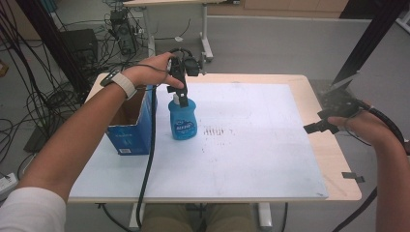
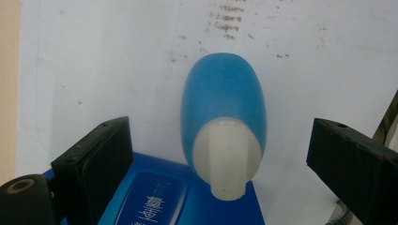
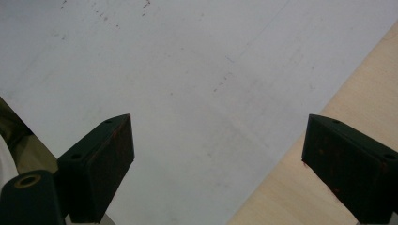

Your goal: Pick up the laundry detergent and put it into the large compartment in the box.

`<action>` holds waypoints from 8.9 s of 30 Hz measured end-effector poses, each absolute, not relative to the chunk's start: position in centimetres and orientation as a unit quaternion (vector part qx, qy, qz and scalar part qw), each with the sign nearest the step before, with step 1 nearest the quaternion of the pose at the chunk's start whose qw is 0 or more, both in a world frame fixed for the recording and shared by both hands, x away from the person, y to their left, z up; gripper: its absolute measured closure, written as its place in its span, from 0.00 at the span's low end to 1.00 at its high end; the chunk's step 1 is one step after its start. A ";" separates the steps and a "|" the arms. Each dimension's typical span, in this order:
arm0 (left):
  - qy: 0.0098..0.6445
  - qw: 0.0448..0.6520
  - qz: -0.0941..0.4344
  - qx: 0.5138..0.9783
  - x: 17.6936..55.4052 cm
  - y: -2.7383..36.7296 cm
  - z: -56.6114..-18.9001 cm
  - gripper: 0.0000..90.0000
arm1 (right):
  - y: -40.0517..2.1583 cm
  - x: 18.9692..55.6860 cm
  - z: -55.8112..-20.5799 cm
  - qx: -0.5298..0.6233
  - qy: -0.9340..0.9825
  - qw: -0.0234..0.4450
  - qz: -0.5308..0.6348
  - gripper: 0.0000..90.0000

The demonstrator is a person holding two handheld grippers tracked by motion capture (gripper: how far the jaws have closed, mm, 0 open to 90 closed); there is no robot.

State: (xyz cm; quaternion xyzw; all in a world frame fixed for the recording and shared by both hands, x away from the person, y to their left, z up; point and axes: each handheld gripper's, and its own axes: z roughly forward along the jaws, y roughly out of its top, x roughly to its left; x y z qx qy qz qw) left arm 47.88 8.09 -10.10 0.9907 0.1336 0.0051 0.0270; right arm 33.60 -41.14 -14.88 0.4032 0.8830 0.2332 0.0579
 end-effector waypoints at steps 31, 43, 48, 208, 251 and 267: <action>0.135 0.028 0.005 0.990 47.9 8.1 -10.3 0.09 | -41.2 33.5 -14.9 0.404 0.883 0.057 0.233 0.11; 0.134 0.026 0.005 0.991 47.9 7.9 -10.7 0.09 | -41.2 33.6 -15.1 0.403 0.883 0.057 0.234 0.11; 0.133 0.025 0.007 0.991 47.8 7.9 -10.8 0.09 | -41.3 33.5 -15.1 0.404 0.882 0.056 0.234 0.11; 0.145 0.014 0.007 0.989 47.7 7.3 -16.6 0.42 | -41.9 32.2 -15.6 0.409 0.879 0.057 0.238 0.11; 0.165 0.010 0.003 0.986 47.8 7.3 -16.5 0.43 | -42.5 31.4 -15.7 0.410 0.877 0.060 0.243 0.11; 0.227 0.019 0.003 0.974 46.6 7.9 -13.5 0.43 | -42.2 31.4 -15.6 0.404 0.879 0.062 0.245 0.11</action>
